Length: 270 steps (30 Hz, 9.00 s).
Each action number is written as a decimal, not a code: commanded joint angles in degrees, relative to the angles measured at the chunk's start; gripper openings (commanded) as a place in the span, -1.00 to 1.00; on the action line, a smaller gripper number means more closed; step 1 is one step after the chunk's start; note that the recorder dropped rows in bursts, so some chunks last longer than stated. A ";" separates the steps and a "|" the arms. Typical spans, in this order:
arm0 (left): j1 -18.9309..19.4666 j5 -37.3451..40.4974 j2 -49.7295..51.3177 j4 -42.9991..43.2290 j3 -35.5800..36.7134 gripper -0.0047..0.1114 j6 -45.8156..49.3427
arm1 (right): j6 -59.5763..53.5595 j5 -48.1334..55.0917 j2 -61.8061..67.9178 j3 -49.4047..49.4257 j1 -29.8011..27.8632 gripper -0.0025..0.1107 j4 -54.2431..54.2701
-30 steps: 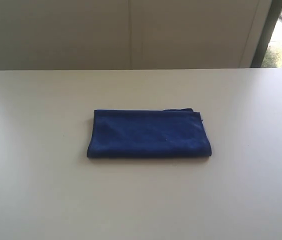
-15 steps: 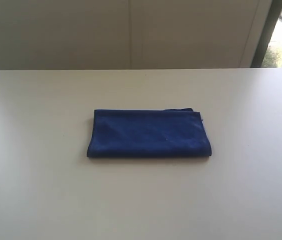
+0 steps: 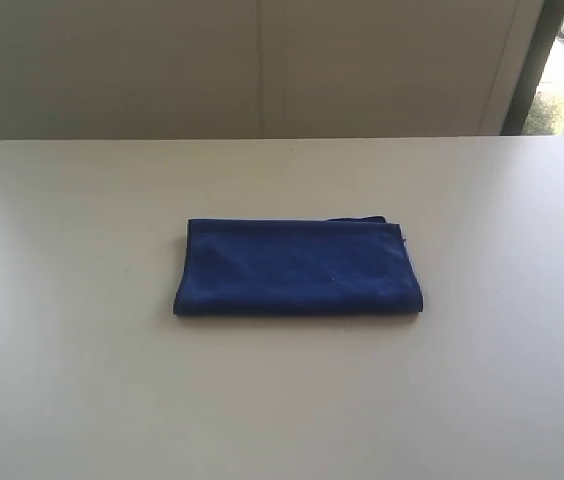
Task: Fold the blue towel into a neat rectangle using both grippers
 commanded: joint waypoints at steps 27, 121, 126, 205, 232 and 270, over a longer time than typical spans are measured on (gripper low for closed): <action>-0.24 0.31 -0.17 -0.84 0.21 -0.92 0.17 | -13.59 -0.67 -0.34 0.29 4.06 -0.96 9.01; 13.79 39.01 -38.28 -4.59 -1.64 -0.92 -30.70 | -13.59 -0.44 -0.34 0.29 4.16 -0.96 9.02; 13.79 33.57 -38.28 19.36 -4.52 -0.92 -27.08 | -13.59 -0.44 -0.34 0.29 4.16 -0.96 9.02; 5.26 64.20 -38.28 89.99 2.90 -0.92 -58.94 | -12.58 -0.44 -0.34 0.29 4.15 -0.96 9.02; 2.02 62.75 -38.28 90.10 2.90 -0.92 -58.94 | -12.58 -0.44 -0.34 0.29 4.15 -0.96 9.02; 2.02 62.76 -38.28 94.76 2.90 -0.92 -58.83 | -12.58 -0.44 -0.34 0.29 4.15 -0.96 9.02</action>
